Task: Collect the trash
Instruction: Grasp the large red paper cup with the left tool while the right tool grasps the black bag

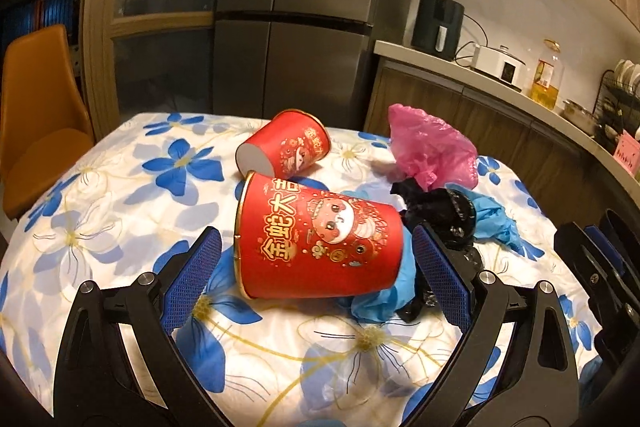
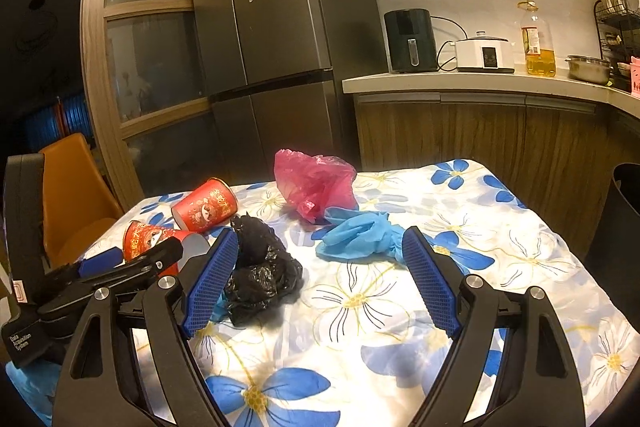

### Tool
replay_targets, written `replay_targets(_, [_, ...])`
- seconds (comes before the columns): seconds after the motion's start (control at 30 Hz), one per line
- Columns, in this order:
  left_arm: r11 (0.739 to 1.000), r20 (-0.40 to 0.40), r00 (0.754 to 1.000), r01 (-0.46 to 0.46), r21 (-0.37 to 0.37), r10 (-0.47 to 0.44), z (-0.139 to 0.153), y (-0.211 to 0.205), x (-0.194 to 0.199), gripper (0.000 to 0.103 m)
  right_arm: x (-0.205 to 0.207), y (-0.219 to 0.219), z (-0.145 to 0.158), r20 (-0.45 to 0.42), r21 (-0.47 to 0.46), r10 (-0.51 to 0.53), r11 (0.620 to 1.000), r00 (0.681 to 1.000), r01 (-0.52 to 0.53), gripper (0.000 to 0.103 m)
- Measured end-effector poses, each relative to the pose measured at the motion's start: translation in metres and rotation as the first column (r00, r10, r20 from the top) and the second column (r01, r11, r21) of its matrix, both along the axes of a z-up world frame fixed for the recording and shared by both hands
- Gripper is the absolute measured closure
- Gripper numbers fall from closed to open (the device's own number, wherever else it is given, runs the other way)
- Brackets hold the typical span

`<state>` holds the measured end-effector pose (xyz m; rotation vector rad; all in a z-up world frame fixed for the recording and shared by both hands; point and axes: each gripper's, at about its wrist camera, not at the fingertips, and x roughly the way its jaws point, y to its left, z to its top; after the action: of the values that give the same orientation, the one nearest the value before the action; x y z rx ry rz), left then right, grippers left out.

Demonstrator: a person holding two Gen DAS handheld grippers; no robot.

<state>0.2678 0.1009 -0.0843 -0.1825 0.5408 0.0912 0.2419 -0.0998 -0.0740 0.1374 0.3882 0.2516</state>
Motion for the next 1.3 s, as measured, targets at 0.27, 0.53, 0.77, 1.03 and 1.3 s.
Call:
replay_targets(0.27, [0.999,-0.01,1.0,0.026,-0.029,-0.026,-0.006,0.003,0.001,0.019,0.01,0.013,-0.006,-0.017,-0.008,0.019,1.0,1.0,-0.019,0.023])
replay_targets(0.53, [0.991,0.043,0.998,-0.038,-0.126,0.044,-0.004,0.025,-0.019,0.019,0.03,0.029,-0.02,-0.07,-0.011,0.047,0.999,0.996,-0.048,0.028])
replay_targets(0.77, [0.986,0.088,0.99,-0.094,-0.141,0.107,0.002,0.032,-0.035,0.019,0.044,0.042,-0.026,-0.094,-0.018,0.075,0.997,0.993,-0.077,0.036])
replay_targets(1.03, [0.987,0.083,0.992,-0.08,-0.136,0.092,0.002,0.031,-0.036,0.019,0.053,0.043,-0.033,-0.153,-0.007,0.105,0.994,0.983,-0.107,0.085])
replay_targets(1.3, [0.99,0.094,0.992,-0.072,-0.121,0.083,0.009,0.024,-0.048,0.019,0.02,0.015,-0.011,-0.077,0.003,0.057,0.998,0.995,-0.057,0.086])
